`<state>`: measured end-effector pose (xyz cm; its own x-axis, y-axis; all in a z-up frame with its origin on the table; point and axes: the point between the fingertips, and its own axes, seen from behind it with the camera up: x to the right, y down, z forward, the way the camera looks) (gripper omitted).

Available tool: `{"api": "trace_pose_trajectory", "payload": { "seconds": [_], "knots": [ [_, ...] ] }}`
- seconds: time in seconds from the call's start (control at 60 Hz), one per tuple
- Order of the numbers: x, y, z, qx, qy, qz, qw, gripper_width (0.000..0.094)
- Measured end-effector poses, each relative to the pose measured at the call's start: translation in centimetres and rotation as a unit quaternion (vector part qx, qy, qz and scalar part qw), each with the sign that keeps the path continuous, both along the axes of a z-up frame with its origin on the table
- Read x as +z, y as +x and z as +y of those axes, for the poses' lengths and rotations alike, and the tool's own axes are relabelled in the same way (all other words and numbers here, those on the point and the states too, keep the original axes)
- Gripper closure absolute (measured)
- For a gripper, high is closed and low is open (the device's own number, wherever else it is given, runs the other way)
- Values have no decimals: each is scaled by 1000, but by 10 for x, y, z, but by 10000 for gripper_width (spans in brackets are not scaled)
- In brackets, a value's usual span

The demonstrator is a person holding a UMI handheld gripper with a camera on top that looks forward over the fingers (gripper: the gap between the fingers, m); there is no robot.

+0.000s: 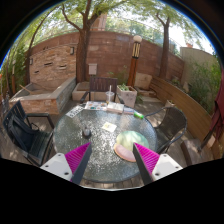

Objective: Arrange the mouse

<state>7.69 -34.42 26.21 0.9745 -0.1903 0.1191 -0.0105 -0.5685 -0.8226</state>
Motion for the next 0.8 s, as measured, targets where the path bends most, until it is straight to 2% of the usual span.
{"api": "trace_pose_trajectory", "payload": {
  "seconds": [0.267, 0.45, 0.617, 0.8],
  "knots": [
    [-48, 0, -5, 9, -43, 15, 999, 77],
    [-111, -21, 22, 54, -90, 35, 994, 74],
    [-162, -53, 104, 107, -95, 51, 988, 77],
    [-211, -80, 217, 130, -75, 60, 987, 83]
  ]
}}
